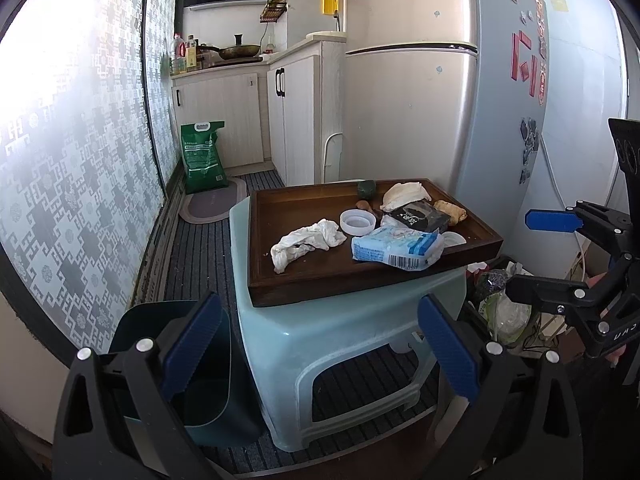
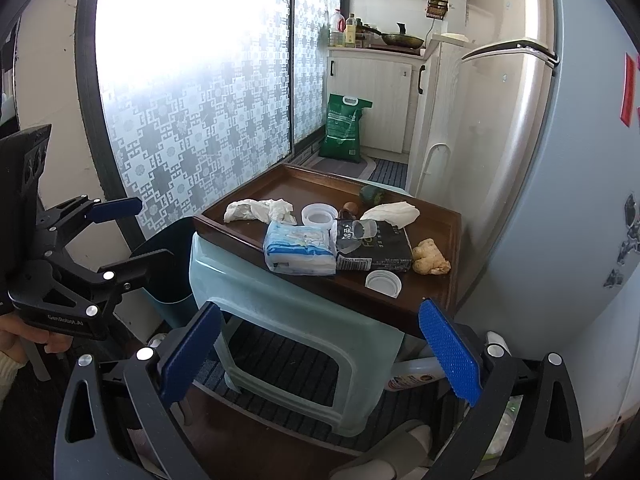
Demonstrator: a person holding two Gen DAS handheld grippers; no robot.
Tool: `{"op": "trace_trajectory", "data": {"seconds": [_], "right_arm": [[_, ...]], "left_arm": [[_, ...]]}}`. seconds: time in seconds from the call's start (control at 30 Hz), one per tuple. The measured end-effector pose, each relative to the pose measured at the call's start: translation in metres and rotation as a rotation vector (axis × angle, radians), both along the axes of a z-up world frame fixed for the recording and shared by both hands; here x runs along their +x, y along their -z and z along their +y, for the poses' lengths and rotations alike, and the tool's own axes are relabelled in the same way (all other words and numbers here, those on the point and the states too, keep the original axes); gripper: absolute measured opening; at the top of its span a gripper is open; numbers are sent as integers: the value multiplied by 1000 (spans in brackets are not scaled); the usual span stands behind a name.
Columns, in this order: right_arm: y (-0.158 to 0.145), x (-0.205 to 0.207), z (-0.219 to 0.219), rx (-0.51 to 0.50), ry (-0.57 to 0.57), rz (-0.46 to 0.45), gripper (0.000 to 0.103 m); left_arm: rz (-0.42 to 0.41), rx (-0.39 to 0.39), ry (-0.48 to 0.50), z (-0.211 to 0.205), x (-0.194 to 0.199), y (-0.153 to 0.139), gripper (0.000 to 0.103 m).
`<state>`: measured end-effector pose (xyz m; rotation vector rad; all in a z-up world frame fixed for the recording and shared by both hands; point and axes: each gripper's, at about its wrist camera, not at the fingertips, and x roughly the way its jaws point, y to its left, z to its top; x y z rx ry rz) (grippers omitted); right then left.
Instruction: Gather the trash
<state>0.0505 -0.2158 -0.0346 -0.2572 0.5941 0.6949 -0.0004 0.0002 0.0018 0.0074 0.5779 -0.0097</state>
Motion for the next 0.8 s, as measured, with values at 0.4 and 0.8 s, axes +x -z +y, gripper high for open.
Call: {"op": "trace_trajectory", "data": {"seconds": [0.4, 0.8], "right_arm": [[-1, -1, 1, 0, -1, -2, 100], [-1, -1, 0, 1, 1, -3, 100]], "left_arm": [[2, -6, 1, 1, 0, 0, 100], [-1, -1, -3, 2, 0, -3, 100]]}}
